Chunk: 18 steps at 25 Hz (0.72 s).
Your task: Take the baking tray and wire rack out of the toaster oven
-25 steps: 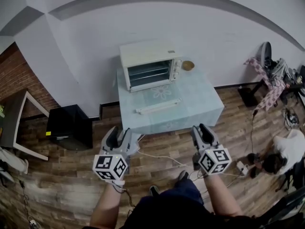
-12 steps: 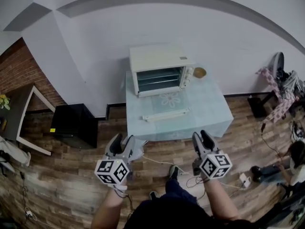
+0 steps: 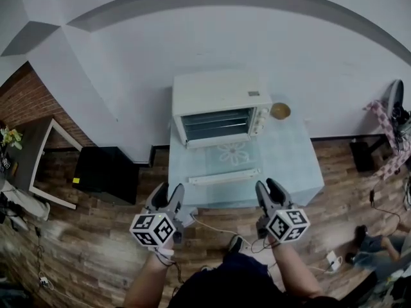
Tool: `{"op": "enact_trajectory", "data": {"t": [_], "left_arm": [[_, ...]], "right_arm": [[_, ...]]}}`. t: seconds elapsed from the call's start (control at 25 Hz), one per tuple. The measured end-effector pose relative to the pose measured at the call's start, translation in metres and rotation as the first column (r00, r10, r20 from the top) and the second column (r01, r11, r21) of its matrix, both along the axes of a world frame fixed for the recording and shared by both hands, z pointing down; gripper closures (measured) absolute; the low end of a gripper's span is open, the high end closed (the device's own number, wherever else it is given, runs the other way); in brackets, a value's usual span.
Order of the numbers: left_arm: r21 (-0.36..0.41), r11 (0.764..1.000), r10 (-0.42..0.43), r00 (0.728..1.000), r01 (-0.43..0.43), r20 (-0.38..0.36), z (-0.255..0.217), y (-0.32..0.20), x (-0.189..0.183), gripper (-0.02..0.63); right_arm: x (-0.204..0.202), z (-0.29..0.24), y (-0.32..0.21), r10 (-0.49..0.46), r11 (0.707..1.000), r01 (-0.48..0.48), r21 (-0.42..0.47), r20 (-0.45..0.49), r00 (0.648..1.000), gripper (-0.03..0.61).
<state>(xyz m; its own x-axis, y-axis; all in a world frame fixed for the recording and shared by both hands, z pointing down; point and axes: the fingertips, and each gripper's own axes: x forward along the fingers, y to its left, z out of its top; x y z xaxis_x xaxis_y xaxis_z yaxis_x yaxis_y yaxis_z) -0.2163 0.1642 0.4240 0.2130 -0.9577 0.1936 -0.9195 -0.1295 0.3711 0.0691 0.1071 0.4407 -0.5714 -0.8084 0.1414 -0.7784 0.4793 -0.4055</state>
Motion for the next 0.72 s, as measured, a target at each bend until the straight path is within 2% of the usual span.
{"op": "enact_trajectory", "data": {"t": [0.2,0.52,0.72], "left_arm": [[-0.034,0.999,-0.024,1.000,0.024,0.003,0.001,-0.049,0.022,0.396],[-0.085,0.994,-0.082,0.993,0.074,-0.085,0.016,-0.095,0.030,0.400],[-0.112,0.992,-0.075,0.990,0.062,-0.116,0.032,-0.123,0.024,0.400]], "right_arm": [[0.006,0.003,-0.058,-0.051,0.998,0.052,-0.034,0.037,0.998,0.416],[0.001,0.023,-0.120,-0.094,0.986,0.110,-0.129,0.128,0.987,0.419],[-0.009,0.039,-0.146,-0.082,0.980,0.109,-0.167,0.162,0.983,0.417]]}}
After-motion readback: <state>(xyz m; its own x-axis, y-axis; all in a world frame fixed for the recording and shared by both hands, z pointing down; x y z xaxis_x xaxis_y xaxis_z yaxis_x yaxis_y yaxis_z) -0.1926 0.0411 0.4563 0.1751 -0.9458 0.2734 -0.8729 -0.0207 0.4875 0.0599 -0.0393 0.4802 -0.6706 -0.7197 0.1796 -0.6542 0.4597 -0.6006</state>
